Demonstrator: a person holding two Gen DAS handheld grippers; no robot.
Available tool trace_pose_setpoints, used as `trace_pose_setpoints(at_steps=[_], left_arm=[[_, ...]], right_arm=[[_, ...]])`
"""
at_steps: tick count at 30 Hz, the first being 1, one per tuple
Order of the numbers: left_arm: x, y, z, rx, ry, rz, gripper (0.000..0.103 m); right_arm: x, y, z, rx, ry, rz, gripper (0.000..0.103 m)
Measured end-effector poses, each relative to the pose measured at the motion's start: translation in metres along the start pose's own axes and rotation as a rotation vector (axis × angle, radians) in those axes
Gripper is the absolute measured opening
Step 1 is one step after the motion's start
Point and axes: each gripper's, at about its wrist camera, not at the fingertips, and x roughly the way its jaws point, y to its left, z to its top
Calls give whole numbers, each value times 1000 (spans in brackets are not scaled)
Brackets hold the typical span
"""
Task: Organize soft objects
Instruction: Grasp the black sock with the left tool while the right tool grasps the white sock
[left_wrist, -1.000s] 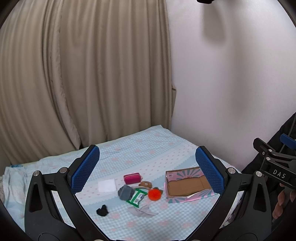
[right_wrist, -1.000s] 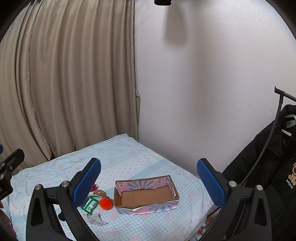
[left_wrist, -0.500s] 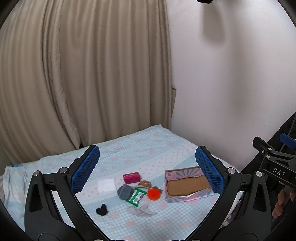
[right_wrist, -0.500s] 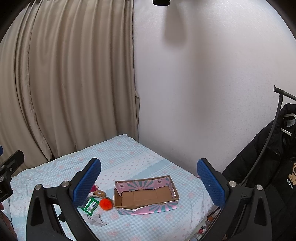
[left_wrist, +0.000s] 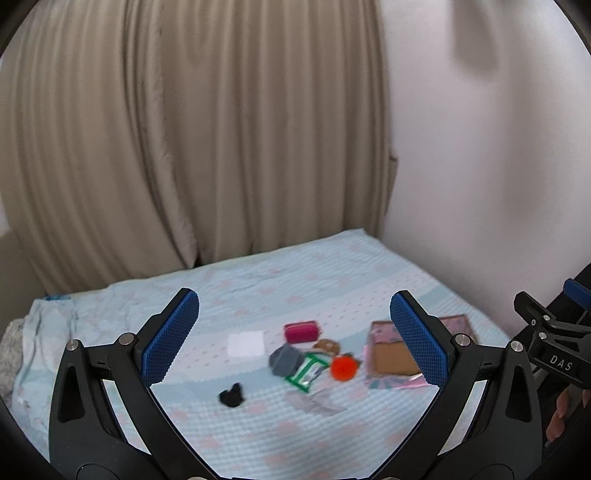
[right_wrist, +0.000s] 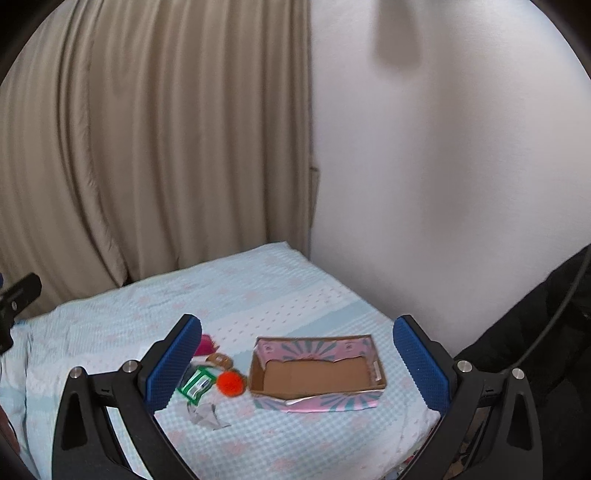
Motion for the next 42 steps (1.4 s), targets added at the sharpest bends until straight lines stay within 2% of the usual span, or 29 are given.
trace_pose_setpoints(at_steps=[8, 12, 17, 22, 30, 36, 38, 40, 42], left_arm=[[71, 74, -64, 41, 112, -1, 103], [117, 111, -108, 56, 179, -16, 103], [178, 141, -167, 61, 258, -38, 103], [239, 154, -229, 24, 319, -56, 103], [317, 158, -306, -57, 387, -68, 102], [355, 157, -341, -82, 431, -38, 101], [364, 157, -348, -96, 449, -37, 97], [371, 154, -354, -102, 469, -38, 90], [375, 151, -357, -92, 472, -31, 86]], right_arm=[[54, 78, -57, -19, 68, 46, 103], [91, 116, -97, 3, 133, 70, 103], [144, 161, -155, 17, 212, 71, 103], [198, 193, -212, 22, 245, 44, 103], [278, 206, -288, 77, 341, -12, 103], [322, 217, -317, 93, 377, -13, 103], [330, 219, -321, 104, 385, -4, 103], [339, 221, -325, 114, 400, 1, 102], [343, 223, -325, 122, 407, 9, 96]])
